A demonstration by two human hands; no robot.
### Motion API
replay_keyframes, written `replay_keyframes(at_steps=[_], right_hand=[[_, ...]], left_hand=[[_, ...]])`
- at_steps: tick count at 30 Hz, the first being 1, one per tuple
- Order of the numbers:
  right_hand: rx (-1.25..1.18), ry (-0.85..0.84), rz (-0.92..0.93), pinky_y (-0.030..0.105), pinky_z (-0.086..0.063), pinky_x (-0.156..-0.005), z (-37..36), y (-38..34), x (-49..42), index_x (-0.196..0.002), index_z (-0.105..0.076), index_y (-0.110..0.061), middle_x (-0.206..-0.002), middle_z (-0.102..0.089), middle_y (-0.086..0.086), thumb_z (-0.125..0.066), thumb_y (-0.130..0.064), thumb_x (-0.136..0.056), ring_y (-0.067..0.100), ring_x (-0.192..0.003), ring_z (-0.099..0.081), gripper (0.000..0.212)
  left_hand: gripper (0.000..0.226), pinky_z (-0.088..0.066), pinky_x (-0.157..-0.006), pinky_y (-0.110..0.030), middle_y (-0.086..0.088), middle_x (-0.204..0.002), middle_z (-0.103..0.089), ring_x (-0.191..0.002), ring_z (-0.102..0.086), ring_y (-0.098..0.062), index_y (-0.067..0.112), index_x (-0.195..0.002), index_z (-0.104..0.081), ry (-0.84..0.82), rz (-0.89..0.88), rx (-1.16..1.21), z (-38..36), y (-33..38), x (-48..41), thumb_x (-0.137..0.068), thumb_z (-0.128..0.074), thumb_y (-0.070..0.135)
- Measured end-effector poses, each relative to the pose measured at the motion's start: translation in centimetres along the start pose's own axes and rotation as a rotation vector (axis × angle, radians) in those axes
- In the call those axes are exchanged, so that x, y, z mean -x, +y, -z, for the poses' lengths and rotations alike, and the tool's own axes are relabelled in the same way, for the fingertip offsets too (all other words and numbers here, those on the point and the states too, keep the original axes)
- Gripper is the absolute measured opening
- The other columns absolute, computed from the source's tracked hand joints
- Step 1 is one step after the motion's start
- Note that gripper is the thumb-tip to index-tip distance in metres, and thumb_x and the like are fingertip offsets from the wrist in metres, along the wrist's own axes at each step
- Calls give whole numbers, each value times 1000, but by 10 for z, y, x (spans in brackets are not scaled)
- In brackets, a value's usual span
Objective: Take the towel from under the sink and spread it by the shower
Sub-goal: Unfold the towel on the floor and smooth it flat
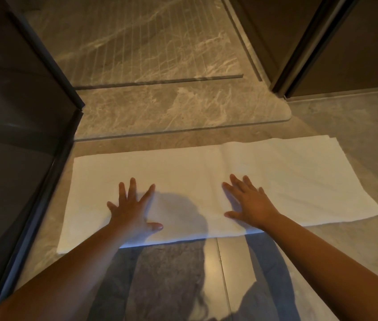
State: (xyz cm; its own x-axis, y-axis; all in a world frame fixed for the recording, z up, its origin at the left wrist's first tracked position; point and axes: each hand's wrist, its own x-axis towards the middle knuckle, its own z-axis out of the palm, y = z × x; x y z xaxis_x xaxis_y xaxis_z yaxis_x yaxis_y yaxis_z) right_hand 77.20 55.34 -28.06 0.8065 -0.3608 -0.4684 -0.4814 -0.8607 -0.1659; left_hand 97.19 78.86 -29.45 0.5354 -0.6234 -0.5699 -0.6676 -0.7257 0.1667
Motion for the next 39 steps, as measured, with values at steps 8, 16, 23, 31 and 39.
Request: replay_keyframes(at_steps=[8,16,23,31,39], right_hand=[[-129,99,97,55,-13,-112,13,-23,-43,-143,-14,-24,-157,-4,4,-56,-39,-87,31,-142,1,72],[-225,196,101,55,-13,-112,15,-35,-91,-141,-24,-20,-156,-12,5,-58,-38,-86,29,-143,-2,68],[-250,274,80,51,-23,-110,25,-33,-115,-136,-36,-14,-149,-31,10,-65,-39,-80,28,-139,-20,68],[-275,269,100,36,-32,-95,39,-30,-129,-131,-45,-18,-123,-47,12,-79,-44,-62,30,-115,-39,80],[-267,223,46,35,-28,-92,47,-33,-139,-118,-52,-20,-114,-47,10,-81,-46,-57,28,-110,-39,72]], left_hand=[[126,-3,-98,-76,3,-118,63,-125,44,-35,51,-108,48,-121,69,-33,-3,-6,-12,-61,-68,66],[129,-2,-97,-77,4,-106,70,-120,48,-36,49,-105,51,-207,108,-78,5,-2,-15,-59,-68,68],[128,-2,-98,-76,2,-105,70,-117,50,-36,45,-109,50,-257,109,-95,11,1,-14,-58,-65,71],[129,-1,-99,-75,0,-109,68,-120,48,-39,42,-111,49,-269,114,-112,16,5,-11,-59,-65,70],[131,1,-99,-75,1,-109,69,-110,54,-34,44,-107,51,-276,119,-103,16,5,-13,-57,-67,70]])
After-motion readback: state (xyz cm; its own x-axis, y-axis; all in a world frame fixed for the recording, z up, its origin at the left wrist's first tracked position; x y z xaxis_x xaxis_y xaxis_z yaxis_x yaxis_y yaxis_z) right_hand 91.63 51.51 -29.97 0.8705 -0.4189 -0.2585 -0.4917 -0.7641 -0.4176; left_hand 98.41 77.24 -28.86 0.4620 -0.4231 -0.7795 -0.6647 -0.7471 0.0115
